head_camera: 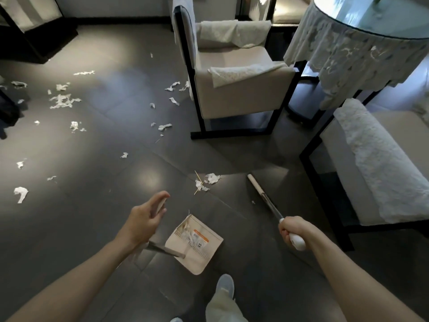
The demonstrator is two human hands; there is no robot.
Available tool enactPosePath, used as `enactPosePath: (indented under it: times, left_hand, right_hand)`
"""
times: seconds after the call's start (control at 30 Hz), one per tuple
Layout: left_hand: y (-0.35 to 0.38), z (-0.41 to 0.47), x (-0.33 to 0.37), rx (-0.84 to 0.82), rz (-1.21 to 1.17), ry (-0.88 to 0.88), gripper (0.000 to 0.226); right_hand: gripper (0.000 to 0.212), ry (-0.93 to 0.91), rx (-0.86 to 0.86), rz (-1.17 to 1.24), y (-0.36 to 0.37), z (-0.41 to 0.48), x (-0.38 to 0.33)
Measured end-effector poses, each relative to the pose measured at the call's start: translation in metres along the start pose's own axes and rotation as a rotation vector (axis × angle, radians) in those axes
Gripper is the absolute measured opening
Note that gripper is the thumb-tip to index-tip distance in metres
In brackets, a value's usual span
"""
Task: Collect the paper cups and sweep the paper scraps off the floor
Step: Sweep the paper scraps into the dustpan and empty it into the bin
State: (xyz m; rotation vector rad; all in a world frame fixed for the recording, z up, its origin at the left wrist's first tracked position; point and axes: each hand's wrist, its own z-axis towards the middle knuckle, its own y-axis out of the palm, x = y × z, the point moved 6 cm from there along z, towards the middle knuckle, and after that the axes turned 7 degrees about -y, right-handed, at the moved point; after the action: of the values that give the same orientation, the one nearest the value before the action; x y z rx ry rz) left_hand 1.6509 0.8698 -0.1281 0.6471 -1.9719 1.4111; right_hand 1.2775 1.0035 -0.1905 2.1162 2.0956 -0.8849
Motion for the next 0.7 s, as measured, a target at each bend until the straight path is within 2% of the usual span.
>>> enactPosePath:
  times: [0.23,0.37,0.57,0.7]
  left_hand:
    - [-0.02,-0.012,-0.023,0.069,-0.044,-0.031,0.034]
    - [-0.03,-0.027,-0.039,0.074,-0.042,-0.044,0.035]
    - [-0.035,-0.035,-0.052,0.124,-0.048,-0.081,0.035]
    - [-0.038,-0.022,-0.056,0.158,-0.036,-0.09,0.036]
  right_hand:
    - [0.01,0.065,-0.158,0.408,0.052,-0.002,-0.015]
    - [0.013,0.036,-0.199,0.57,0.073,-0.031,-0.034]
    - [0.007,-0.017,-0.2,0.481,0.061,-0.049,-0.071]
    - [0.032,-0.098,-0.162,0.151,0.062,-0.022,-0.104]
